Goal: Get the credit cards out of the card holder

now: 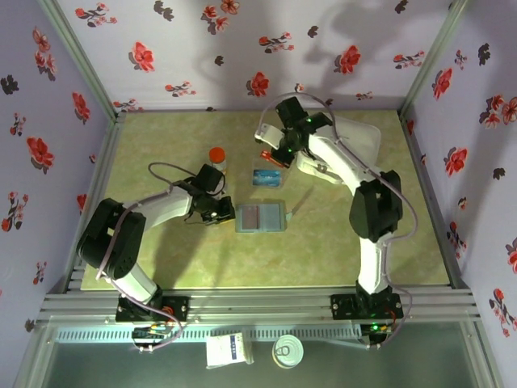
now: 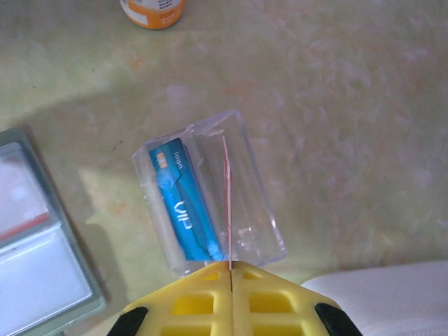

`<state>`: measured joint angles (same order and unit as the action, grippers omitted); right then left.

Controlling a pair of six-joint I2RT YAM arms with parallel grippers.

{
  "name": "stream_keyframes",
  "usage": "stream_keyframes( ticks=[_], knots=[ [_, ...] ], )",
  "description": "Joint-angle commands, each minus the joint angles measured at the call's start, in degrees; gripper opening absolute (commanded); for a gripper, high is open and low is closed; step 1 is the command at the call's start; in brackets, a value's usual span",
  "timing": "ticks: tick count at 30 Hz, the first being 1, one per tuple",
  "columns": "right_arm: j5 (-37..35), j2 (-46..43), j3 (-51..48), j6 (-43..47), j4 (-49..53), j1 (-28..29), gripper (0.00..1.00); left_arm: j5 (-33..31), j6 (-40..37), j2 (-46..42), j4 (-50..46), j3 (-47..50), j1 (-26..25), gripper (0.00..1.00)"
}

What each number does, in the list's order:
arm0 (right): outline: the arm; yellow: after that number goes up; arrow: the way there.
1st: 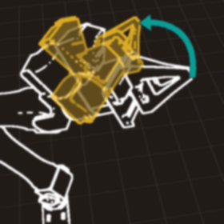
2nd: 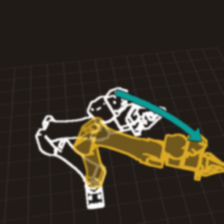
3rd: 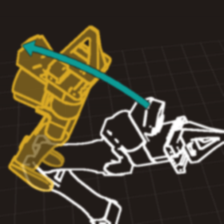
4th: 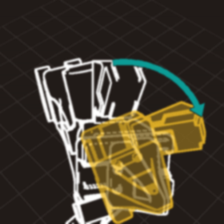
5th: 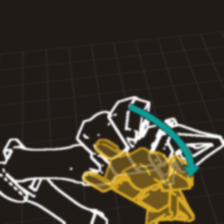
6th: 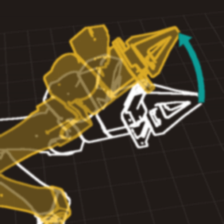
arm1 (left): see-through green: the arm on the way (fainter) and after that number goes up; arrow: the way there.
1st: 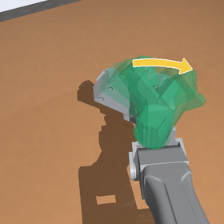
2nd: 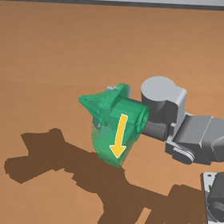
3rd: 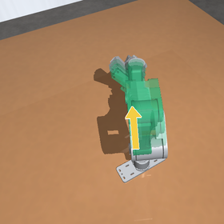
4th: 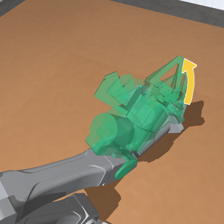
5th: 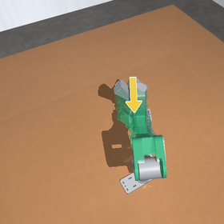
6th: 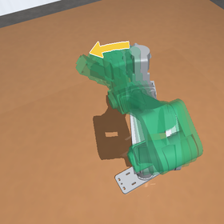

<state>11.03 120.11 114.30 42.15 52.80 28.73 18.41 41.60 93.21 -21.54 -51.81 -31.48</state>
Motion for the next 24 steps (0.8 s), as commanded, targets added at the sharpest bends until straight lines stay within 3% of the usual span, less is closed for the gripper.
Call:
stream_keyframes(
  ticks=[1,10,14,16,24],
  knots=[
    [1.5,4.3,6.1,3.8,5.6,-0.6,0.0,-0.4,0.4,-1.3,-0.8,0.6,0.5,0.1],
    [1.1,11.6,13.0,5.9,8.1,-0.6,0.0,-0.8,-0.7,-1.3,-3.6,-1.1,1.4,0.11],
    [0.0,12.1,12.9,6.0,7.7,-0.7,0.14,-0.5,-0.8,-1.2,-3.9,-1.4,1.5,0.11],
    [-2.5,11.9,12.6,4.6,5.4,-0.8,0.21,-0.4,-0.9,-1.1,-4.1,-1.6,1.5,0.11],
    [-7.1,5.9,6.4,-3.2,-4.9,-1.0,0.21,0.2,-1.4,-1.1,-4.5,-2.8,1.5,0.12]
  ],
)
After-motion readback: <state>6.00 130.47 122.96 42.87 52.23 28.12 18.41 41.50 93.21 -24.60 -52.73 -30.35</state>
